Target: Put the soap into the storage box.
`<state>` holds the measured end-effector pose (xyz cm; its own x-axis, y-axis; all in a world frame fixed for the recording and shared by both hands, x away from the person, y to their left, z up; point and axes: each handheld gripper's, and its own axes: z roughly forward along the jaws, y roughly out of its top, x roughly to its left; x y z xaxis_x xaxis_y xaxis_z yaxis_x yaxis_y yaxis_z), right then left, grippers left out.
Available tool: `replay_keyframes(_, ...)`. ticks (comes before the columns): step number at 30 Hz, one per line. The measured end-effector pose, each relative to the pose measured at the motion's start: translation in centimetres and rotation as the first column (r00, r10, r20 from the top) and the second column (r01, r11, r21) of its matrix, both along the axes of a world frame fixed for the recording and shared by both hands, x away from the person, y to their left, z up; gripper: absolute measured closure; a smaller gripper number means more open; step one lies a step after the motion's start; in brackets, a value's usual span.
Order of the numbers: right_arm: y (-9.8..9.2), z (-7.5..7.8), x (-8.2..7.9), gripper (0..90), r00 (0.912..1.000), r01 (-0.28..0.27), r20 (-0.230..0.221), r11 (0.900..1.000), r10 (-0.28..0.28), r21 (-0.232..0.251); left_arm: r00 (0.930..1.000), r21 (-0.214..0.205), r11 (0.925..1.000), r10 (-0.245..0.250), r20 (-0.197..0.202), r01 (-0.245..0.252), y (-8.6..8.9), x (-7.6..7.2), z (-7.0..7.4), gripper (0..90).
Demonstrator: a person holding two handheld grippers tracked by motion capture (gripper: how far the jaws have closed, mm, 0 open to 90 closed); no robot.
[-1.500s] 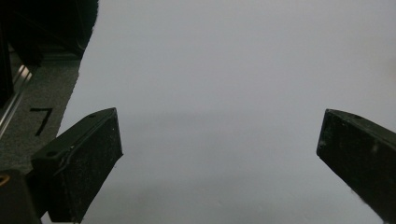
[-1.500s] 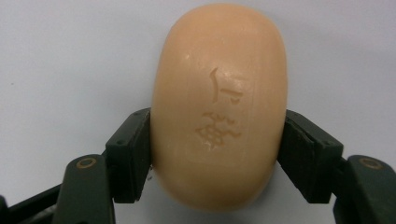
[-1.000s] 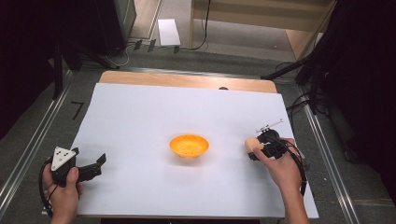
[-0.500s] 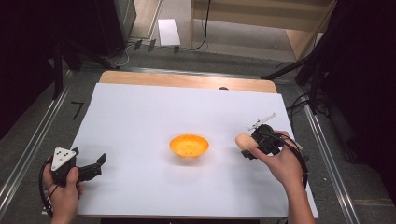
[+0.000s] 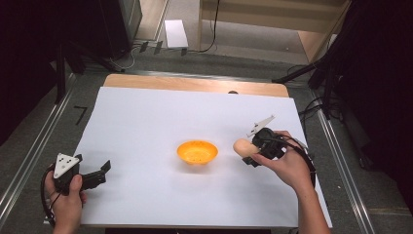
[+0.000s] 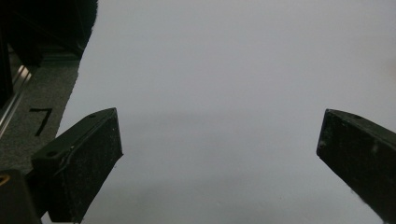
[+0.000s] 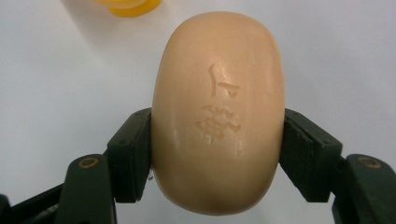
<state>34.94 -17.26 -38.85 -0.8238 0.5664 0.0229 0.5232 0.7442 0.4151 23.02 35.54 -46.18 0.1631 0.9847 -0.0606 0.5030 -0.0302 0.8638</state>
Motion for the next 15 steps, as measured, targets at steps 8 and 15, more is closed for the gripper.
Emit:
replay_keyframes(8,1.9,0.6,0.2,33.8,0.9959,-0.087,0.026,0.9962,0.087,0.008,1.0000,-0.001,1.0000,0.001,0.001,-0.001,0.0,0.0,0.0,0.5)
replay_keyframes(15,3.3,1.3,0.4,33.7,0.9895,-0.141,0.038,0.9898,0.140,0.025,1.0000,0.001,1.0000,0.001,0.002,-0.001,0.0,0.0,0.0,0.5)
